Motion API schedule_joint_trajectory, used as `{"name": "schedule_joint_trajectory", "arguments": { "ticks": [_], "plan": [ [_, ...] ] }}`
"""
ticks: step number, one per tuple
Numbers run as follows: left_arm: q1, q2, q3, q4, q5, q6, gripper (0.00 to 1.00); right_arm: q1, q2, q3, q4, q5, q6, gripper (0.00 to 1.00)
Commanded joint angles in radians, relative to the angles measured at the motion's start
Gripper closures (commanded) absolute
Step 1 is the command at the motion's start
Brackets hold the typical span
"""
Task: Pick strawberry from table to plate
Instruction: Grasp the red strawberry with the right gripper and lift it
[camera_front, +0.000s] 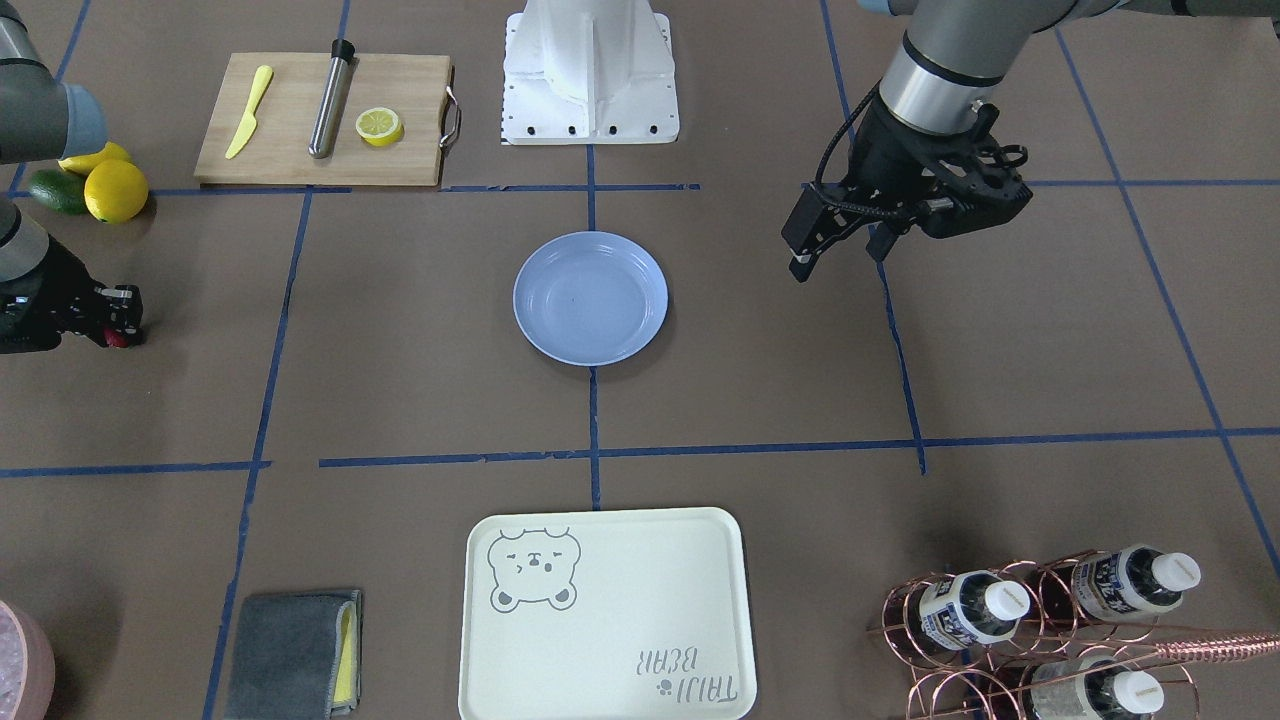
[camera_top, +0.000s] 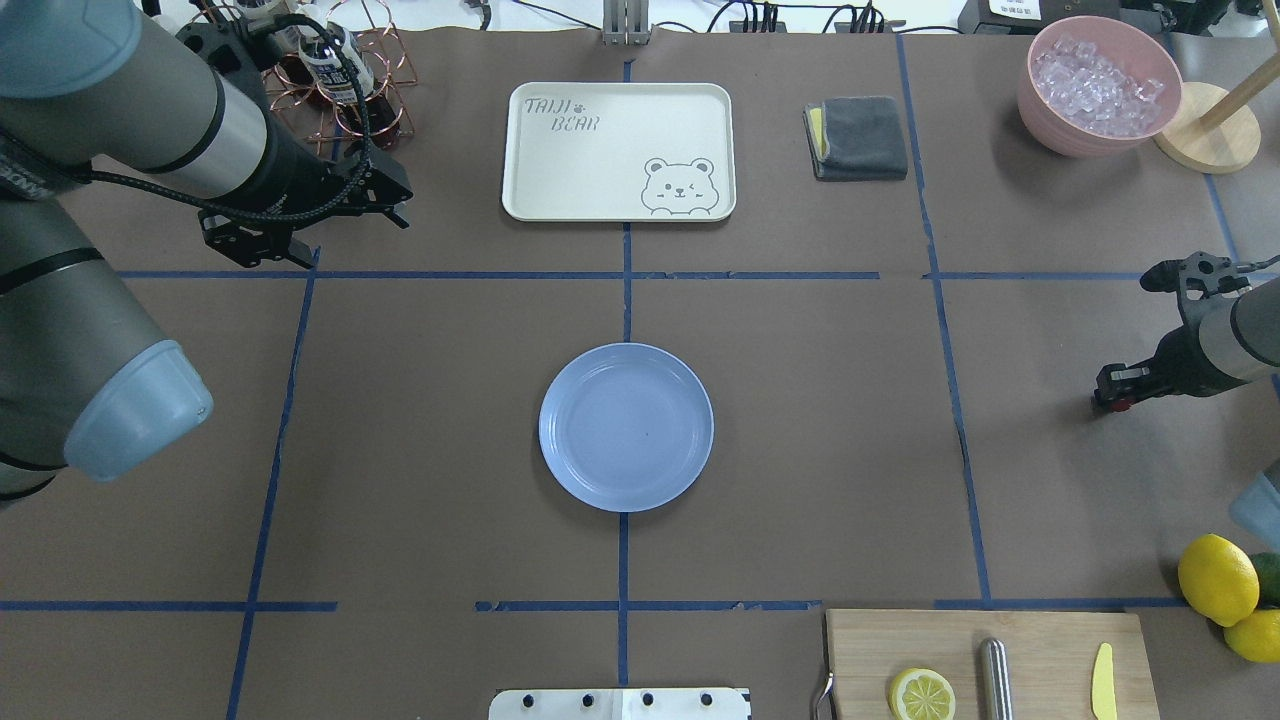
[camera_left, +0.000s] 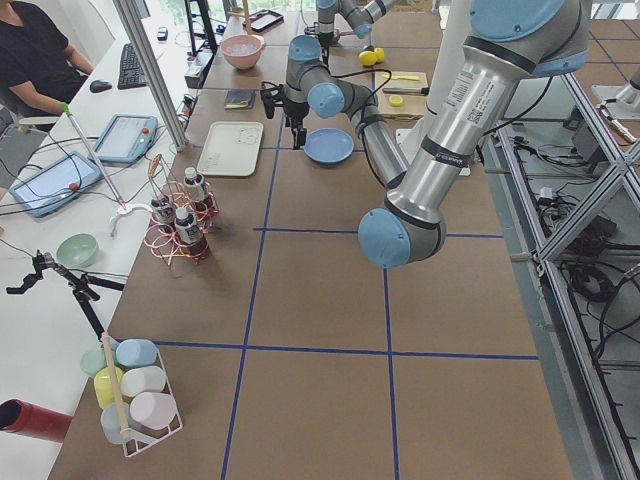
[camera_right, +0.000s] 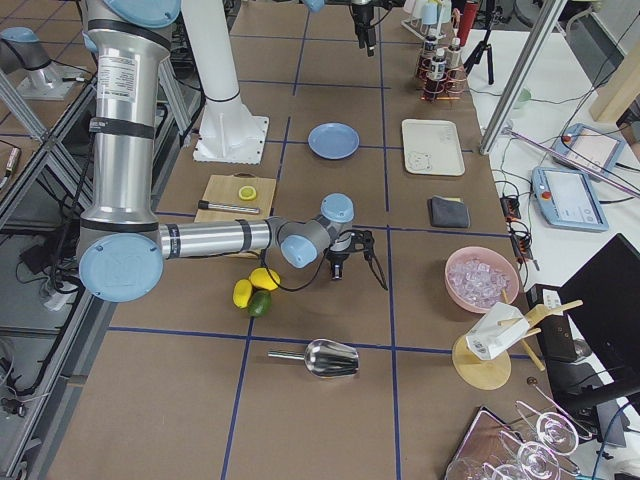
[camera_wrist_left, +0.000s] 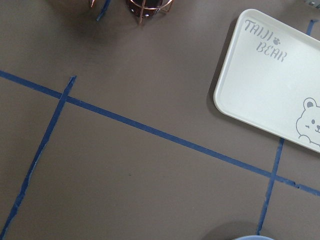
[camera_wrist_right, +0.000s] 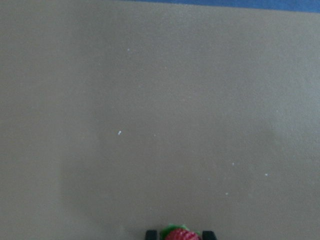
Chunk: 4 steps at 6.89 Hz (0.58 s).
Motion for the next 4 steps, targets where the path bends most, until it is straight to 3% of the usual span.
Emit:
{"name": "schedule_joint_trajectory", "arguments": {
  "ticks": [1,3,4],
  "plan": [
    [-0.002,0.006,0.000,-0.001,0.001,0.000,0.00,0.001,0.012,0.036,0.001,0.000,0.000,1.00],
    [-0.031,0.012,0.000,0.002,0.001,0.053,0.00,0.004,0.056,0.105,-0.025,0.018,0.003,1.00],
    [-0.053,0.020,0.001,0.005,0.001,0.110,0.00,0.004,0.134,0.156,-0.125,0.032,0.009,1.00]
  ]
}}
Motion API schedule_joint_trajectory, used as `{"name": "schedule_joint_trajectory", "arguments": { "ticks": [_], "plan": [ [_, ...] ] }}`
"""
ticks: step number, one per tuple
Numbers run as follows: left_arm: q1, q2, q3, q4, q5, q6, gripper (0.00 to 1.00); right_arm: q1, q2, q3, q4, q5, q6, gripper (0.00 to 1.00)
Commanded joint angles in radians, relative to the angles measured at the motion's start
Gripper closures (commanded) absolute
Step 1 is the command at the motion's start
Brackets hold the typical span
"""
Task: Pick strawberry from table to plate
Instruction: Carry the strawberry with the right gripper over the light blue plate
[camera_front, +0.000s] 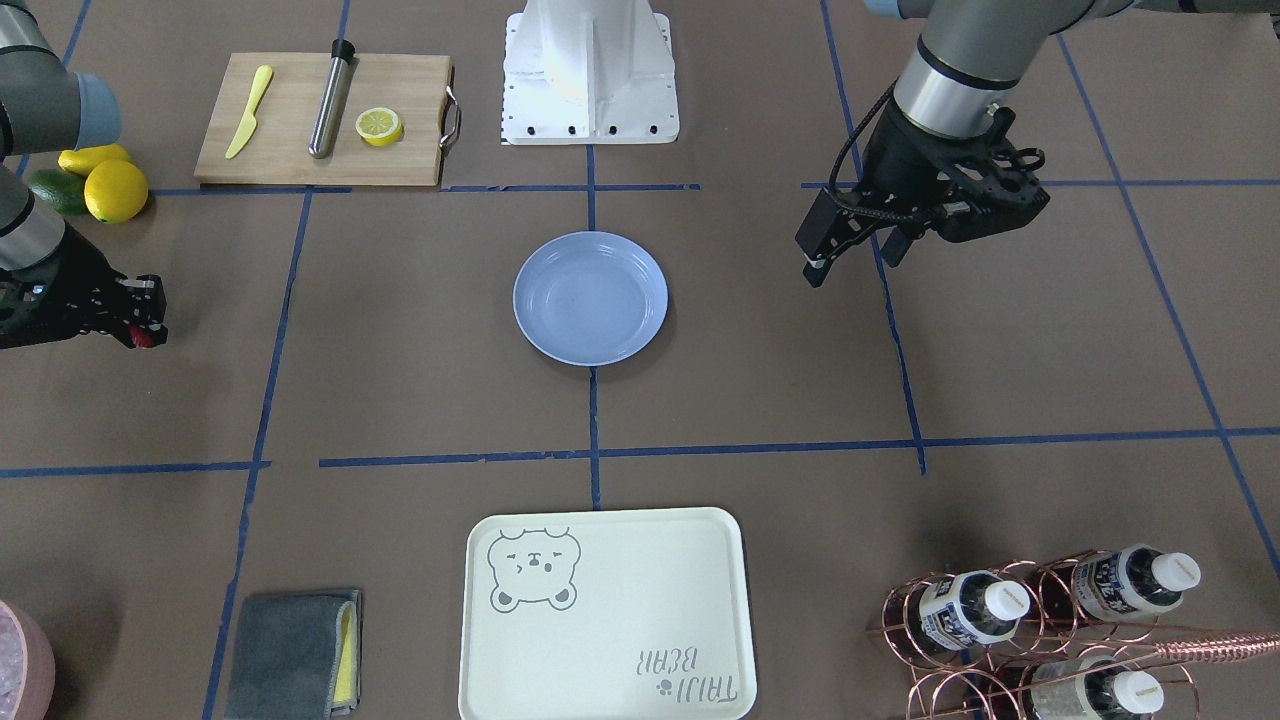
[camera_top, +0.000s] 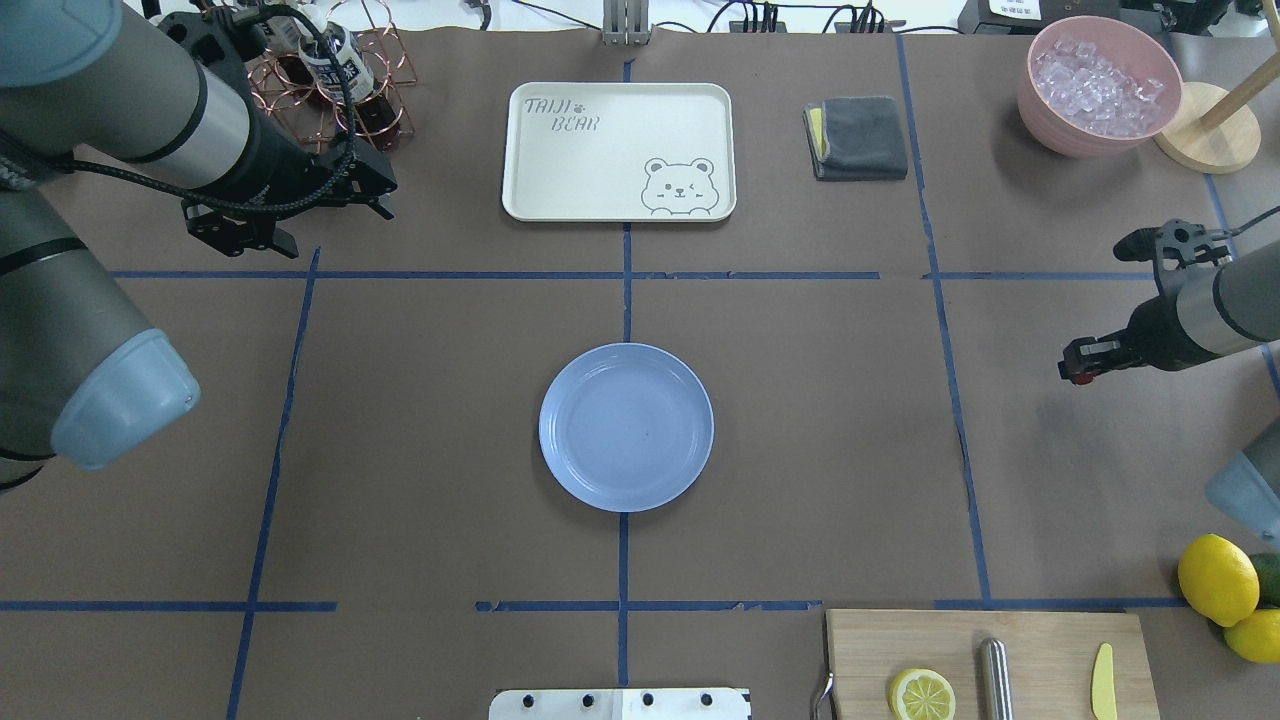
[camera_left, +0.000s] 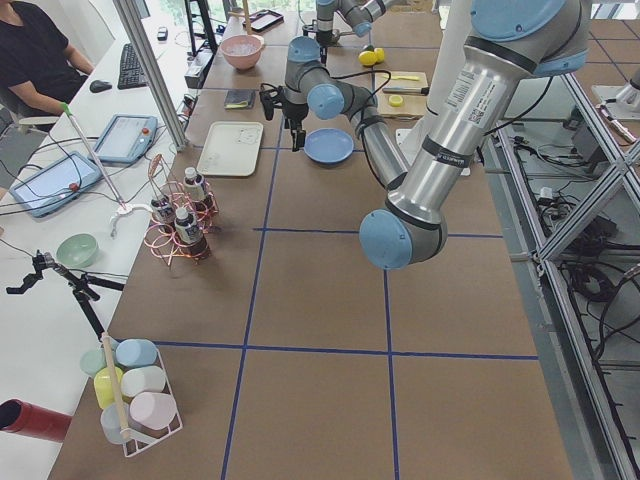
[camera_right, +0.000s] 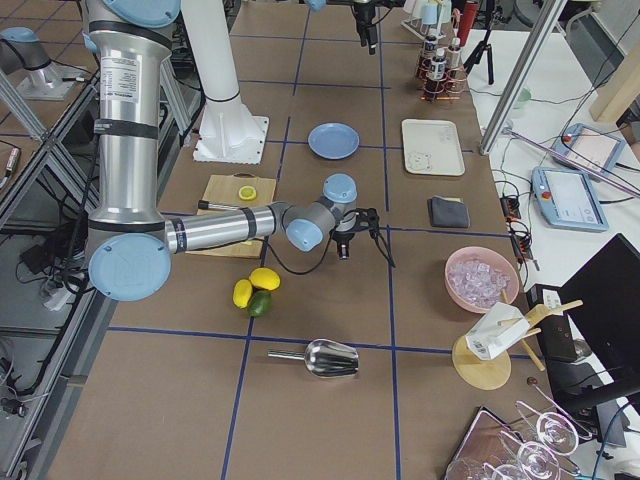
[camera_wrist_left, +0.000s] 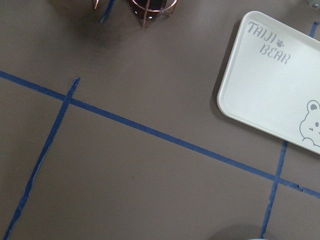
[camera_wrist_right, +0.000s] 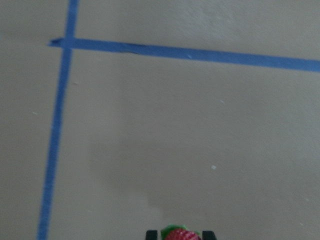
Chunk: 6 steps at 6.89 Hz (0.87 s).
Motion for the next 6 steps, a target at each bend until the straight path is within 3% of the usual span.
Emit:
{"name": "schedule_joint_trajectory", "arguments": {
  "ticks": [1,3,5,6],
  "plan": [
    [-0.053,0.037,0.001,0.003,0.000,0.115,0.00,-0.004,0.202,0.094,-0.218,0.028,0.113,1.00],
    [-0.130,0.062,0.005,0.093,0.002,0.344,0.00,-0.129,0.461,0.096,-0.414,0.023,0.299,1.00],
    [-0.188,0.126,0.015,0.112,0.009,0.580,0.00,-0.259,0.551,0.087,-0.434,-0.100,0.375,1.00],
    [-0.234,0.150,0.031,0.112,0.003,0.676,0.00,-0.302,0.603,0.073,-0.509,-0.150,0.376,1.00]
  ]
}}
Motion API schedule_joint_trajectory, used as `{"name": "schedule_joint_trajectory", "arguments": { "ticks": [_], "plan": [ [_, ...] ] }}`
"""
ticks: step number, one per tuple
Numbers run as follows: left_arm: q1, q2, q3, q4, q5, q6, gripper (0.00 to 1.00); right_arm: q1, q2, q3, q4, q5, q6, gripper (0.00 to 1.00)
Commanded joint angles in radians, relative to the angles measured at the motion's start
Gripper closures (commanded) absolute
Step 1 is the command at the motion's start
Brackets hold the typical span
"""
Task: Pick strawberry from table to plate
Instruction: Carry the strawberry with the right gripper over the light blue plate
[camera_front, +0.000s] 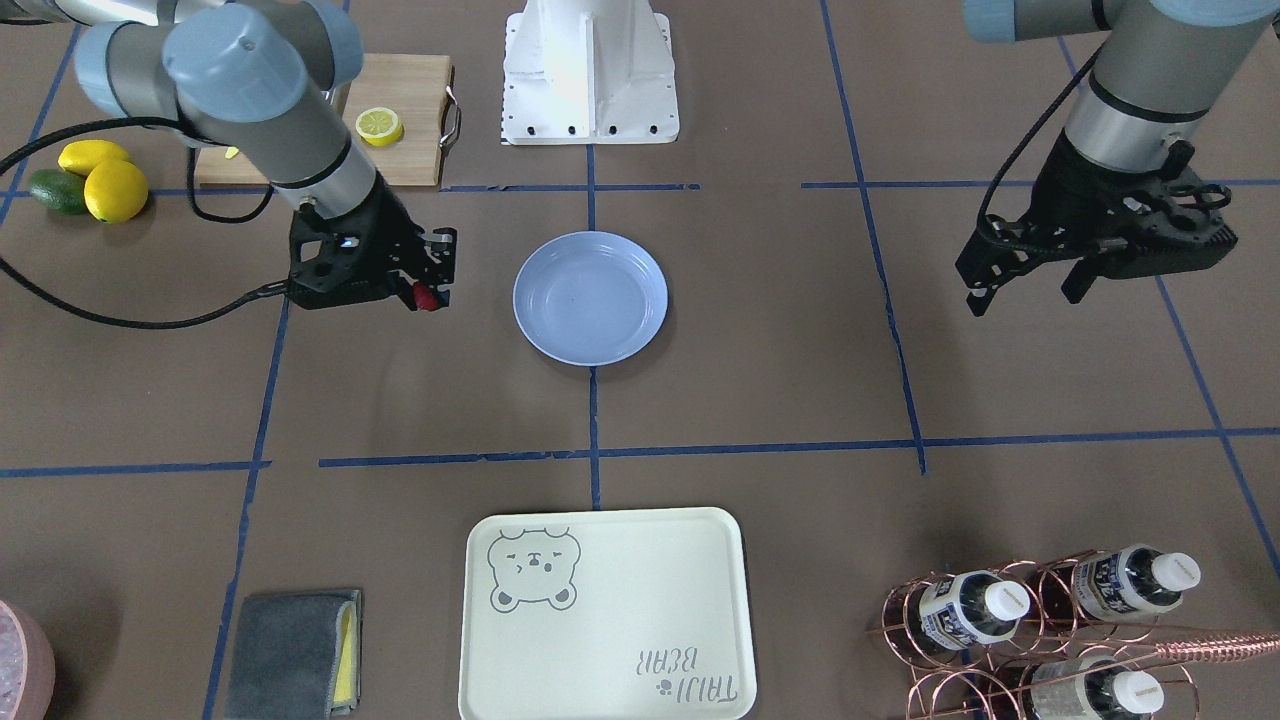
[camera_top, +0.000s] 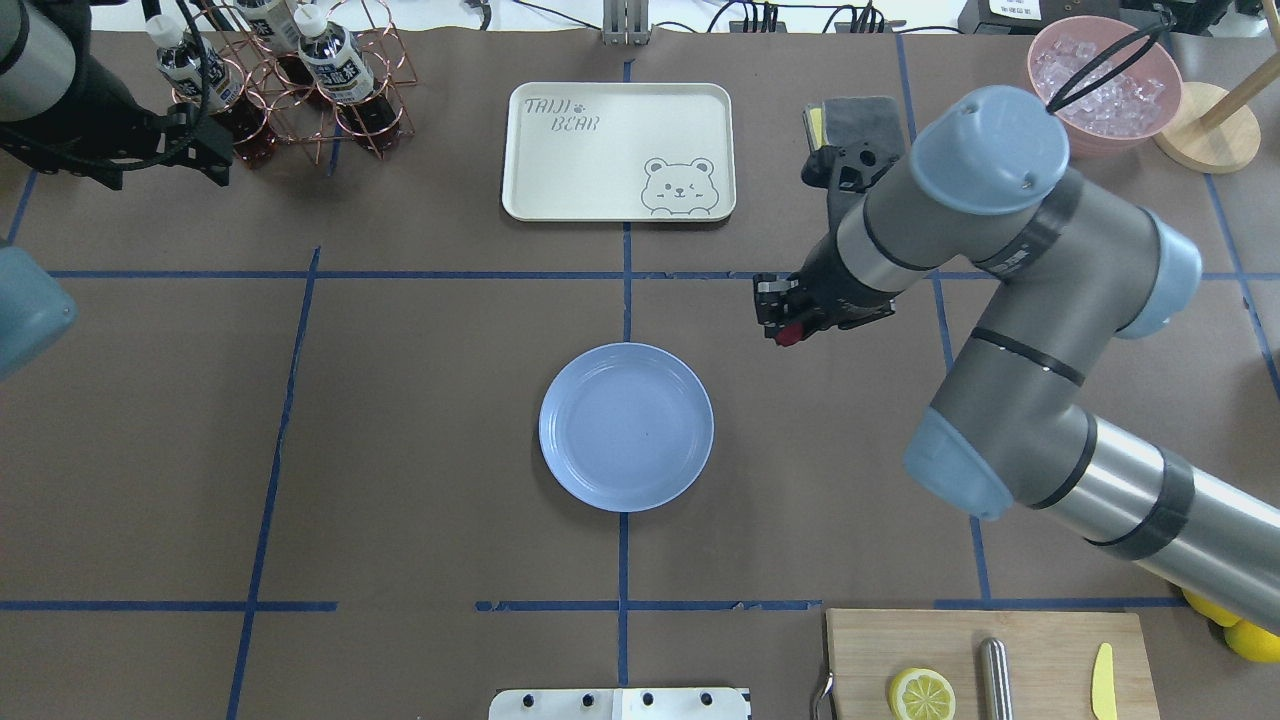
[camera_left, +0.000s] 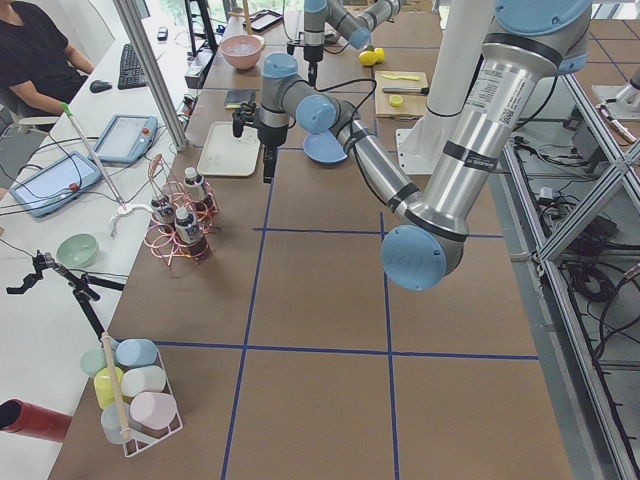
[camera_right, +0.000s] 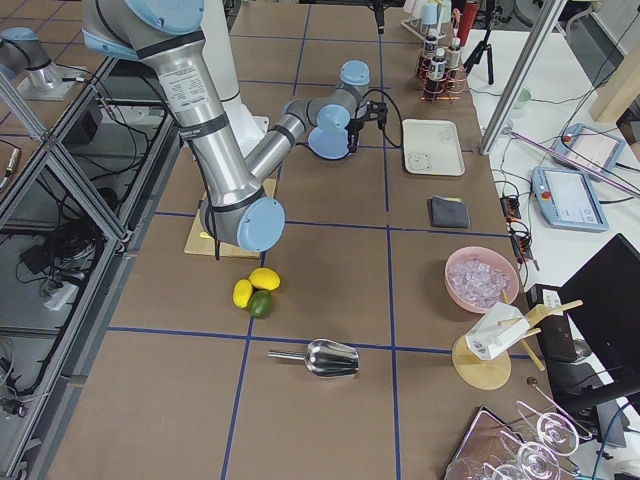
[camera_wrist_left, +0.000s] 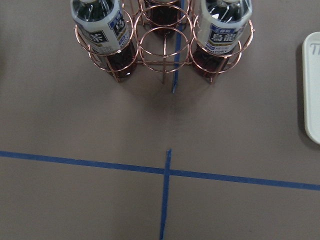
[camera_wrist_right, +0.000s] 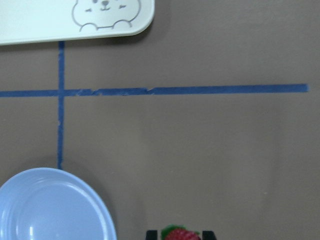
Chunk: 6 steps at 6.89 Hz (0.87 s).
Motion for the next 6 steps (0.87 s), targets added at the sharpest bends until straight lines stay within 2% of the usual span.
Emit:
{"name": "schedule_joint_trajectory", "arguments": {
  "ticks": [1,2,4,6],
  "plan": [
    [-0.073,0.061,0.031,0.000,-0.006,0.203,0.00,-0.091,0.153,-0.094,-0.111,-0.107,0.021,1.00],
    [-0.108,0.074,0.060,-0.003,-0.006,0.299,0.00,-0.120,0.236,-0.203,-0.122,-0.144,0.021,1.00],
    [-0.180,0.118,0.087,-0.008,-0.008,0.462,0.00,-0.200,0.297,-0.294,-0.124,-0.205,0.022,1.00],
    [-0.192,0.124,0.091,-0.008,-0.008,0.479,0.00,-0.222,0.341,-0.384,-0.121,-0.222,0.022,1.00]
  ]
}}
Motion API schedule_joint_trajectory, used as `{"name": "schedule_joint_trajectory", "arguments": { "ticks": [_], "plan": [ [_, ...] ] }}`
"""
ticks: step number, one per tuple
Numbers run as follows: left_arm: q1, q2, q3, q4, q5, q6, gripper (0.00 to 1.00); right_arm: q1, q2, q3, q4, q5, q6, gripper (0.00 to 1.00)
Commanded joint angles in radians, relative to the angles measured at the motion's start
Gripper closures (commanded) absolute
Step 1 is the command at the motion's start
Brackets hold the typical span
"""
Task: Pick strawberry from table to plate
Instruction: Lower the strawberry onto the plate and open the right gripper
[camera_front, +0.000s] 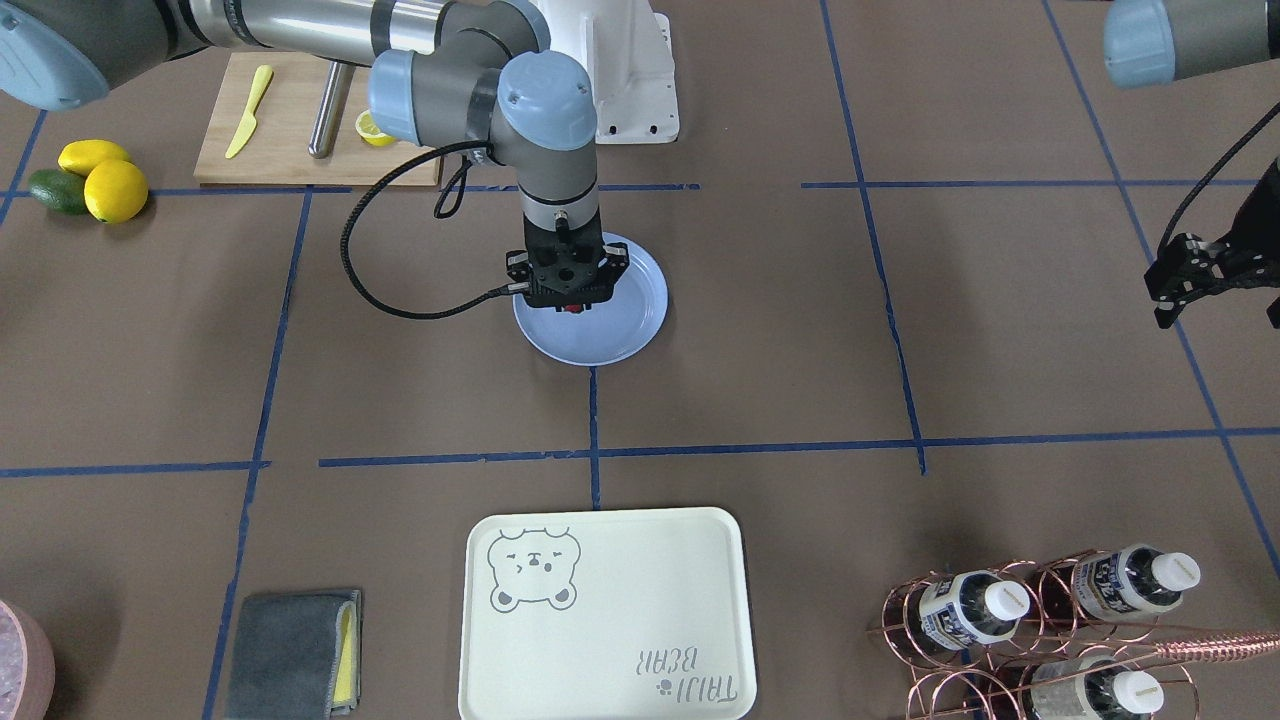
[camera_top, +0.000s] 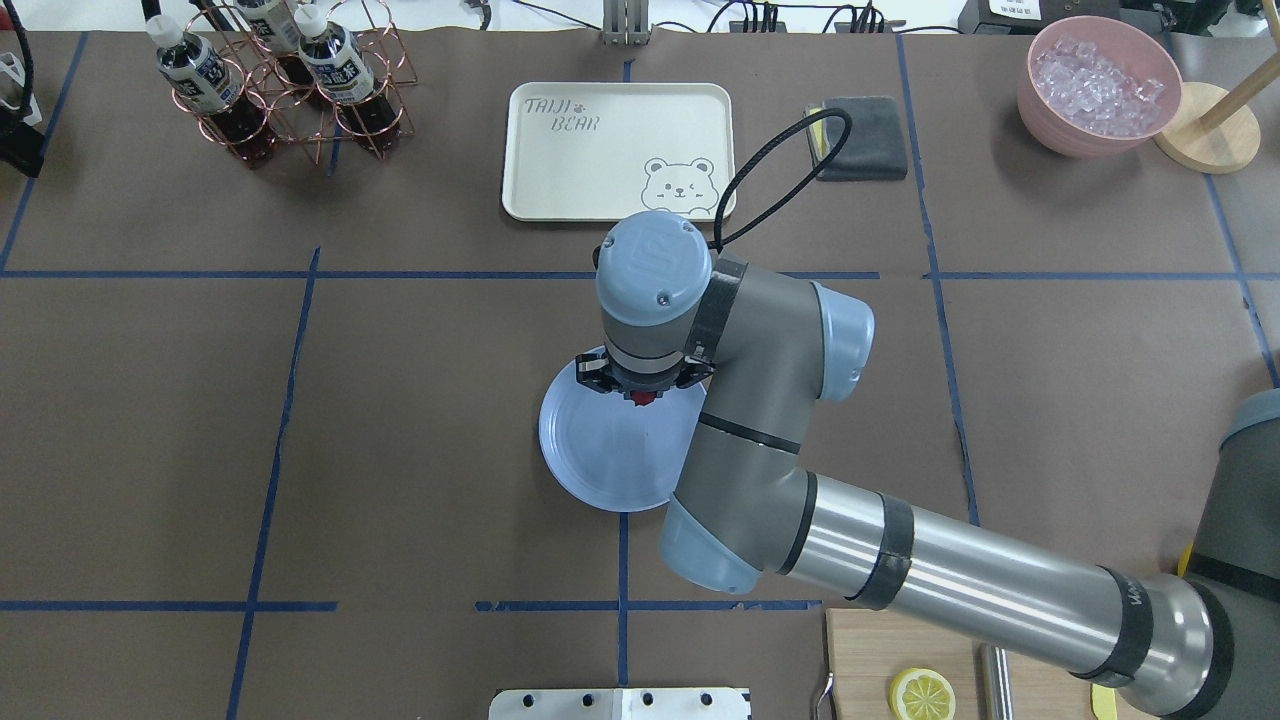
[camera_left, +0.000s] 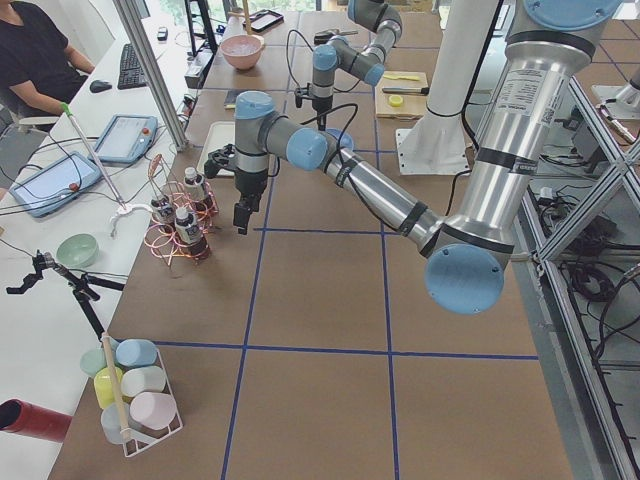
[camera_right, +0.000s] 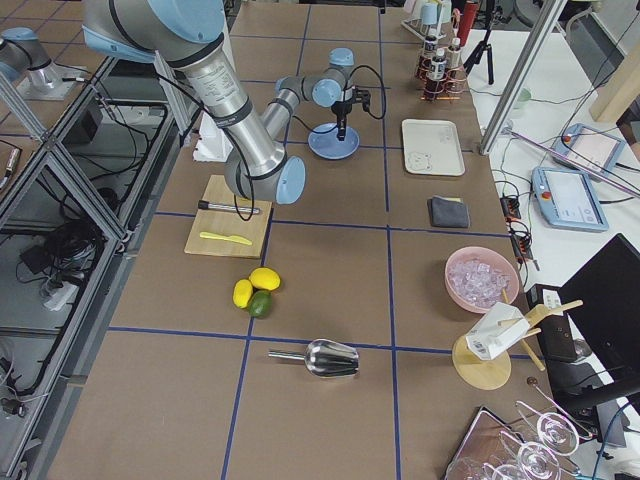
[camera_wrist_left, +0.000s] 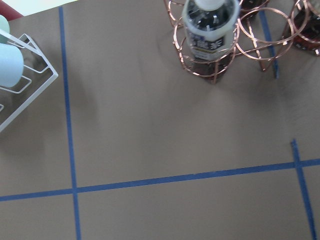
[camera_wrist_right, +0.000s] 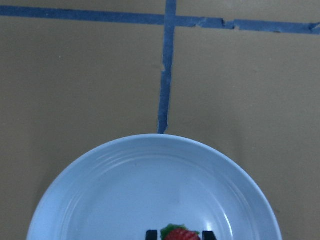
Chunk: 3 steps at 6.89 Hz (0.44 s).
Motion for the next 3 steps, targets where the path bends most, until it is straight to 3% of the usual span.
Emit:
{"name": "schedule_joint_trajectory", "arguments": {
  "ticks": [1,3],
  "plan": [
    [-0.009,0.006,0.004,-0.002,0.000,0.017,0.00,-0.020,0.028,-0.066,0.007,-0.011,0.000,1.00],
    [-0.009,0.008,0.004,-0.002,0.001,0.017,0.00,-0.035,0.031,-0.070,0.010,-0.009,0.000,1.00]
  ]
}}
